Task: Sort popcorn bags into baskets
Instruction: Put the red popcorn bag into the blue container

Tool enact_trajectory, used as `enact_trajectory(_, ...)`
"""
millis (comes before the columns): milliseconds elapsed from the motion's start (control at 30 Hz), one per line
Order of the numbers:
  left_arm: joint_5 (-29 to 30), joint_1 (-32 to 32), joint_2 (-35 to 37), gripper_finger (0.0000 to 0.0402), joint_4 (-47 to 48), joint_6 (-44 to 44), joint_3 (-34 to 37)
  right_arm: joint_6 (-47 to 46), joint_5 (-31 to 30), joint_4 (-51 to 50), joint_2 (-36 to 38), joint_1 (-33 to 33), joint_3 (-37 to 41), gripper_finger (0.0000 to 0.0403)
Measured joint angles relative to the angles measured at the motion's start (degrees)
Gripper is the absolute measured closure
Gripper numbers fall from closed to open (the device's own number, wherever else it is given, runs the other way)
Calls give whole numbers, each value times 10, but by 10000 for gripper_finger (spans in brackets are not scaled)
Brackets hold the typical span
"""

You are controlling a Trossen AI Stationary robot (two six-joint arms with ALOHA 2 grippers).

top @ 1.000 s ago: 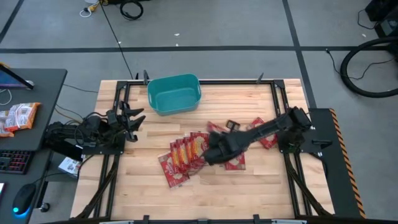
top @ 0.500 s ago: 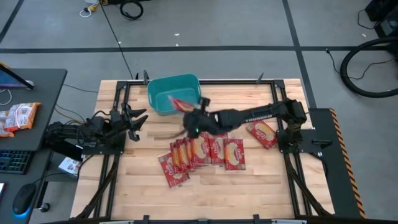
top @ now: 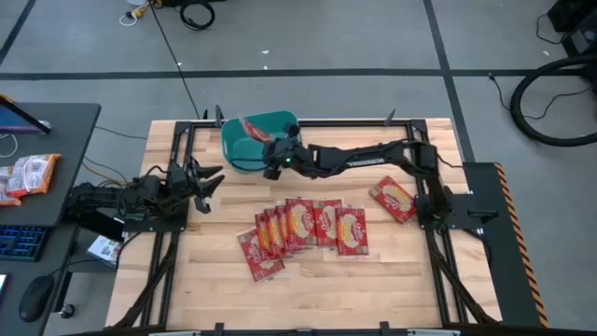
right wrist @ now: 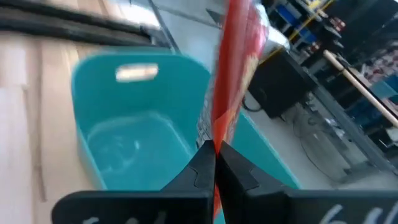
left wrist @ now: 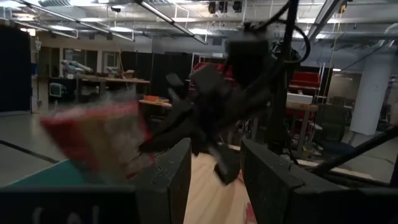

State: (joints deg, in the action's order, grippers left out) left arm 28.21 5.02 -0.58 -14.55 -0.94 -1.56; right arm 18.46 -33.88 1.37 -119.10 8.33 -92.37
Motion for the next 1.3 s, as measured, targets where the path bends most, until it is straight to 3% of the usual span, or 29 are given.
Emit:
enact_trajectory(133, 0, 0, -5, 260, 6, -3, 0, -8, -72, -22, -32, -1, -21, 389)
enact_trajectory(233, 0, 0, -7, 260, 8, -4, 0, -21, -81, -55, -43, 0, -33, 383)
enact_trajectory(333, 0, 0, -7, 260, 7, -4, 0, -49, -57, -103, -46, 1, -43, 363)
enact_trajectory(600, 0, 0, -9, 260, 7, -14, 0, -128, 42, -139, -46, 14, -44, 266)
enact_trajectory(733, -7, 0, -9, 260, 7, -15, 0, -128, 48, -151, -36, 9, -44, 236)
enact_trajectory(1133, -9, 0, -9, 260, 9, -14, 0, -141, 51, -192, 47, -16, -44, 228)
enact_trajectory(1300, -9, 0, -9, 260, 55, -21, 0, -170, 128, -204, 65, -8, -44, 228)
